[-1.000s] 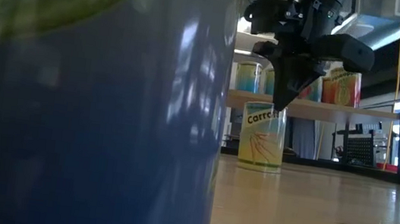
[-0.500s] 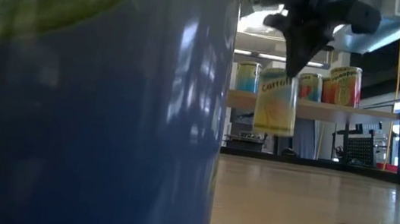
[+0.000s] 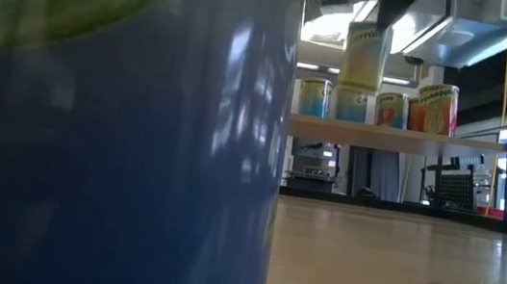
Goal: Pick and place cans onto a shelf
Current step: Put the canned carrots on the shelf
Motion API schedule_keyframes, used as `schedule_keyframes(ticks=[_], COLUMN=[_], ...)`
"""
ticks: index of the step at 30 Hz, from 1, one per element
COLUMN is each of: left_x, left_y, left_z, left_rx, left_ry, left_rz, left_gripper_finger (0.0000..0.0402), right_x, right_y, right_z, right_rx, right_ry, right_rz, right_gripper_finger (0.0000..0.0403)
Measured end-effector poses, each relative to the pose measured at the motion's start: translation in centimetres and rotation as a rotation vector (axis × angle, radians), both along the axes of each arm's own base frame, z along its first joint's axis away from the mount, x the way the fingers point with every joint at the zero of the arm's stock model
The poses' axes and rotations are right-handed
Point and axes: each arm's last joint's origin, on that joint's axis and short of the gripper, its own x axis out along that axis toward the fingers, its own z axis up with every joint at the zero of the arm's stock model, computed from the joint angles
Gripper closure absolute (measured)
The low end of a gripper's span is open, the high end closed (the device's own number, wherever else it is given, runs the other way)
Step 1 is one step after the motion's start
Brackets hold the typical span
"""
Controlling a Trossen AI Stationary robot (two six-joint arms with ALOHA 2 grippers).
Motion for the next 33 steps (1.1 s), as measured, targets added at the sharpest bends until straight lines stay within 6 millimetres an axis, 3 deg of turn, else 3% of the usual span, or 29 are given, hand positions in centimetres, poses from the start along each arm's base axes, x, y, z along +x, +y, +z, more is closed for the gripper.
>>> schedule_keyframes(ticks=[5, 13, 23, 33], left_x=[0.0, 0.0, 0.0, 0.0], left_y=[0.0, 0.0, 0.0, 0.0], left_z=[0.0, 0.0, 0.0, 0.0], left_rx=[0.001, 0.001, 0.002, 0.002], left_ry=[0.0, 0.0, 0.0, 0.0], left_rz=[-0.001, 0.0, 0.0, 0.0], left_gripper_finger=[0.0375, 0.0375, 0.0375, 0.0375], right_x=[-2.9, -6.6, -7.5, -7.8], right_y=[-1.6, -5.6, -10.3, -13.4], right_z=[2.5, 4.8, 4.6, 3.9], right_rx=[-0.018, 0.021, 0.163, 0.262], right_ry=[-0.118, -0.252, -0.252, -0.233], right_rz=[-0.089, -0.3, -0.47, -0.53], right_gripper_finger=[0.0403, 0.0403, 0.0403, 0.0403])
